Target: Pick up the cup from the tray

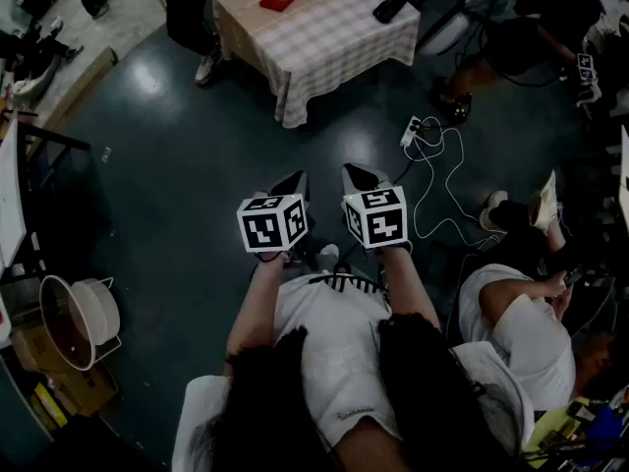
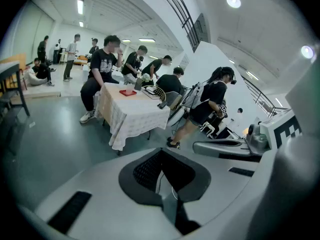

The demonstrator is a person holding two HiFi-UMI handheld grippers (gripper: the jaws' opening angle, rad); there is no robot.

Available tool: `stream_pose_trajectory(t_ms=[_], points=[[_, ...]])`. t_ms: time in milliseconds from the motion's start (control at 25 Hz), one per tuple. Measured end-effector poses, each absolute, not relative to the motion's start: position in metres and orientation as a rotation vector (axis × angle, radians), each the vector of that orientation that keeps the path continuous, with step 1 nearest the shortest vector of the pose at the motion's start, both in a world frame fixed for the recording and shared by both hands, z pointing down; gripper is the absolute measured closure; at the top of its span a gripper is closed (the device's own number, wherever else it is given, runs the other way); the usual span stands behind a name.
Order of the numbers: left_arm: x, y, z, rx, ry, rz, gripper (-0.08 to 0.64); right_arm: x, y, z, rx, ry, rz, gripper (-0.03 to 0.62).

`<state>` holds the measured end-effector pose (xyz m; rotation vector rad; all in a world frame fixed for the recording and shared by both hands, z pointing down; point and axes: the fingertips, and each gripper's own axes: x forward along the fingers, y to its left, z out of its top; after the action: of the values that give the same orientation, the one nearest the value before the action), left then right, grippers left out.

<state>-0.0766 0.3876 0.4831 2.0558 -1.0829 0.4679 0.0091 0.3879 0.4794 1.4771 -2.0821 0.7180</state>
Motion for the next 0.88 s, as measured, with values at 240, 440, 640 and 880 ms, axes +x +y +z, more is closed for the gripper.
stream_pose_trajectory(t_ms=[240,440,640,880], points=[[-0.074,0.388,0.481,2.048,-1.099,0.451,0.556,0.013,0.389,0.483,1.463,-2.076,0.726,0.584],[-0.070,0.383,0.485,2.043,-1.099,0.450,0.557,0.013,0.382,0.484,1.445,-2.086,0.730,0.584],[-0.068,0.356,0.487,2.065,-1.078,0.466,0.557,0.019,0.352,0.484,1.531,-2.098,0.755,0.583],[-0.075,0.304,0.484,2.076,-1.070,0.469,0.557,0.030,0.305,0.481,1.602,-2.081,0.729,0.581]])
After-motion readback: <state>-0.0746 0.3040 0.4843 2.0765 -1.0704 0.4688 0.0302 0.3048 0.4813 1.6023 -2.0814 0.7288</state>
